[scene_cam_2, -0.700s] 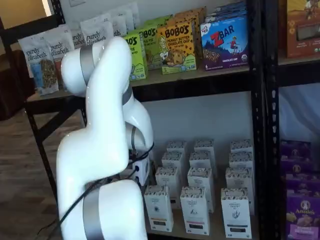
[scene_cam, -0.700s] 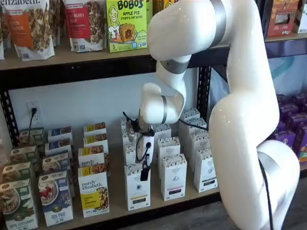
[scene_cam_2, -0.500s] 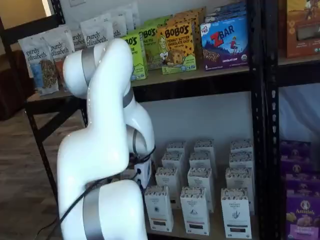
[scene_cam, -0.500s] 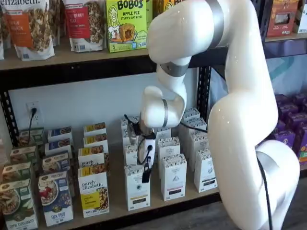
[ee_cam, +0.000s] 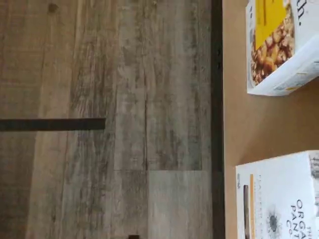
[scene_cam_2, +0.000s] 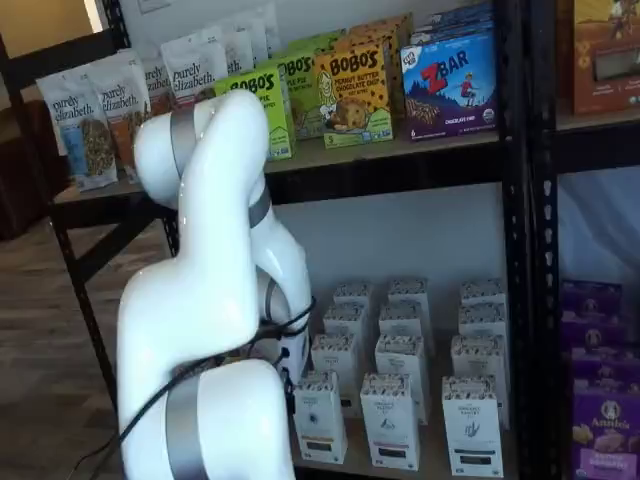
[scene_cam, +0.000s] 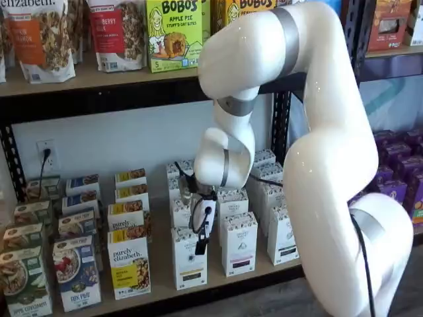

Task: Pick up the white box with a yellow strip in the middle, on the bottom shelf, the fourth box from the left

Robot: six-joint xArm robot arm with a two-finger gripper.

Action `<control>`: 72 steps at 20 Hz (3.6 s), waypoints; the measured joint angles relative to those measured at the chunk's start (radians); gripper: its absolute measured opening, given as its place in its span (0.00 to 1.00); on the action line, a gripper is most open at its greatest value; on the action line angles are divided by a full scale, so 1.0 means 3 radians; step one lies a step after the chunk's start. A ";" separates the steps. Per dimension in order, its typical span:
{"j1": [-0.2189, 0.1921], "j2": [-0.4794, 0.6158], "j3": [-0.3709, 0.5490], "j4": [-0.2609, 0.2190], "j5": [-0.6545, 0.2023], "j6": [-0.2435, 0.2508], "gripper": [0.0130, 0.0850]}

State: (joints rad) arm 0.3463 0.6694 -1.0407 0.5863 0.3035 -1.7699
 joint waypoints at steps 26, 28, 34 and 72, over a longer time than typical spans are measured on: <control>-0.0102 0.0731 -0.0908 0.0250 -0.0054 -0.0299 1.00; -0.0109 0.0792 -0.0986 0.0257 -0.0063 -0.0308 1.00; -0.0162 0.0930 -0.1186 0.0044 -0.0005 -0.0146 1.00; -0.0265 0.1449 -0.1750 -0.1209 0.0181 0.0900 1.00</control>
State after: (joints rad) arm 0.2669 1.1040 -1.5657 0.2238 0.3578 -1.4999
